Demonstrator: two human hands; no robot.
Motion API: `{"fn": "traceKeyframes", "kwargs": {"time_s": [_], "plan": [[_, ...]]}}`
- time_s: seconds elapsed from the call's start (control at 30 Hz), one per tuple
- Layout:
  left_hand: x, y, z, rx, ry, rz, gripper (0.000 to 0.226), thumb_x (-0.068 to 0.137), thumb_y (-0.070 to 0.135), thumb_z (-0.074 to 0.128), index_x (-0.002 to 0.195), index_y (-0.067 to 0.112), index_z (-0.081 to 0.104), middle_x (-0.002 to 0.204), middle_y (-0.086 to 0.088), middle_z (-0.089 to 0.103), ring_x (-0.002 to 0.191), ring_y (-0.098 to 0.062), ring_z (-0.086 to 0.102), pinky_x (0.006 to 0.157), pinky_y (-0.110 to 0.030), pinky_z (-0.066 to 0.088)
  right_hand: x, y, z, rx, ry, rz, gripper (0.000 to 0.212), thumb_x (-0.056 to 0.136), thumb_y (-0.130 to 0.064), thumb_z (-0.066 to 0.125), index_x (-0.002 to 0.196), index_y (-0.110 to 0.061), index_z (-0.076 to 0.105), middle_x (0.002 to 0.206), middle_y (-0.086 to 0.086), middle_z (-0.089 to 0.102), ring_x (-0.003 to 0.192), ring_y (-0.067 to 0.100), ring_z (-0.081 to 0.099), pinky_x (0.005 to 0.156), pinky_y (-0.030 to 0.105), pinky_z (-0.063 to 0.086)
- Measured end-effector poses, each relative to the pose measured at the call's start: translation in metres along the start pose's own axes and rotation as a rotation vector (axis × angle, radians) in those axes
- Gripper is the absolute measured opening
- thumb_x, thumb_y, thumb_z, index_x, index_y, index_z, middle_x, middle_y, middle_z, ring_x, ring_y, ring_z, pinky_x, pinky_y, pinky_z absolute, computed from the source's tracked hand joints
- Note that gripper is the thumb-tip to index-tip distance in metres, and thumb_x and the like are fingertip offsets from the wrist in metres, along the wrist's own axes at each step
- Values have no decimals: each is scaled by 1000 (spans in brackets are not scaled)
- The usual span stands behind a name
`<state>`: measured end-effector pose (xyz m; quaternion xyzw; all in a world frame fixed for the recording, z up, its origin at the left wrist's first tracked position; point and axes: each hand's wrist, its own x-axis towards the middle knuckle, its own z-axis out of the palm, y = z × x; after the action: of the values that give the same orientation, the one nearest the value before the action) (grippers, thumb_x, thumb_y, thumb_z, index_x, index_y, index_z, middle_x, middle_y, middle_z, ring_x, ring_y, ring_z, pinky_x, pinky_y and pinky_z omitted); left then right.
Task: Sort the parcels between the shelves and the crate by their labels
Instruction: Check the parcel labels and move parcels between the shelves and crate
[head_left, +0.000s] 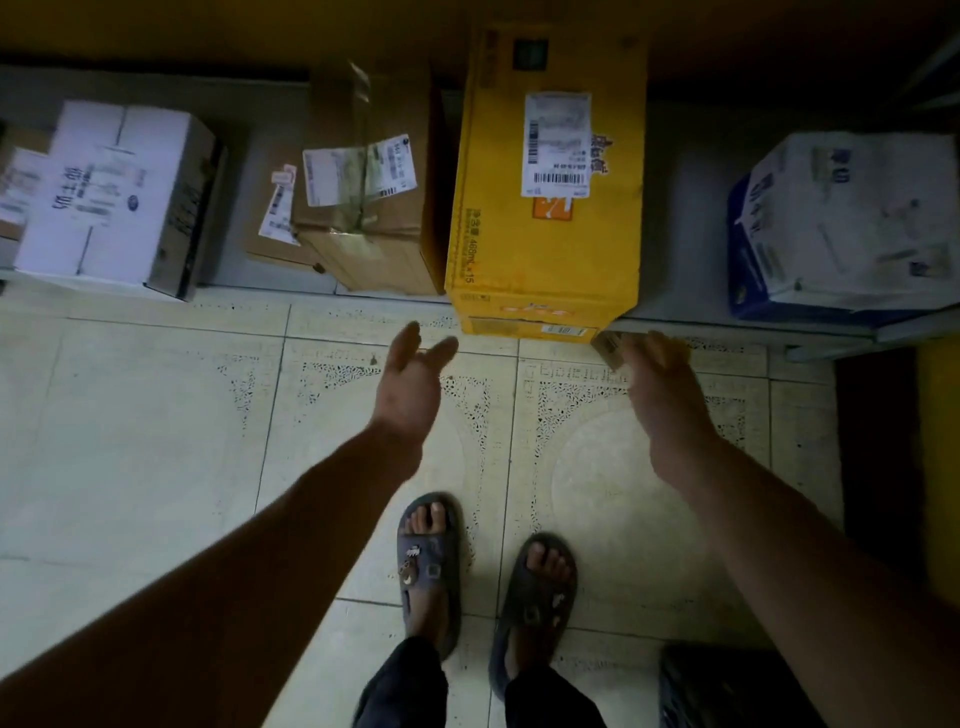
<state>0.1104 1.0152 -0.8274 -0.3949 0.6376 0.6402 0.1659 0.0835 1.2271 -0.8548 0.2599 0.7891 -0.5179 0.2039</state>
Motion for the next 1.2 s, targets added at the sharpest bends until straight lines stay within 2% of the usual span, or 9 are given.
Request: {"fn": "traceKeyframes", "kwargs": {"time_s": [0.07,0.17,0.37,0.43,0.53,0.63,0.73,0.93,1.2], "plan": [[24,14,1,54,-2,30,56,98,16,48,150,24,29,154,4,35,141,-20,31,116,-41,23,19,-18,4,-17,43,-37,22,100,-39,43,107,-19,45,91,-1,43,75,15,44,54,29,29],[51,32,8,111,-67,138,45,98,19,49,142,21,44,139,7,51,129,-11,44,105,-31,30,41,-33,10,42,88,-31,21,99,-40,45,103,-19,45,84,-2,43,67,10,41,54,28,27],[72,38,18,49,-121,154,33,96,25,53,129,29,58,128,9,62,121,-11,52,107,-38,33,48,-36,21,137,68,22,30,97,-40,48,116,-18,56,95,-1,55,87,16,52,65,28,36],[68,34,19,42,-112,153,33,96,24,53,129,29,58,126,11,63,120,-10,52,105,-37,32,44,-34,24,154,72,52,30,96,-41,50,117,-20,55,101,-2,58,98,20,55,79,34,45],[58,28,18,-19,-88,130,30,98,20,50,125,32,57,117,15,62,115,-8,52,101,-32,33,34,-27,26,181,84,69,21,97,-38,52,112,-24,54,93,-14,55,93,13,55,99,47,46],[45,15,12,-40,-48,127,28,99,19,48,123,30,57,105,20,61,98,6,54,86,-20,38,14,-13,26,179,55,72,8,99,-34,50,100,-30,56,91,-18,54,97,13,56,101,52,45],[37,-1,3,-24,24,104,31,99,19,50,128,18,57,102,18,60,94,5,53,81,-18,40,-2,4,27,155,53,102,7,98,-37,50,98,-34,56,96,-16,56,106,23,56,100,54,45],[61,4,-4,87,-24,64,43,99,33,49,138,17,48,128,-2,59,112,-17,55,89,-32,44,11,3,23,47,82,60,35,97,-44,48,123,-21,54,107,-13,58,103,14,52,74,29,36],[109,27,9,66,-175,59,41,92,27,62,132,33,55,122,4,67,109,-26,64,92,-56,51,58,-25,26,211,-89,167,50,93,-51,54,139,-34,44,128,-8,55,114,19,51,95,44,41]]}}
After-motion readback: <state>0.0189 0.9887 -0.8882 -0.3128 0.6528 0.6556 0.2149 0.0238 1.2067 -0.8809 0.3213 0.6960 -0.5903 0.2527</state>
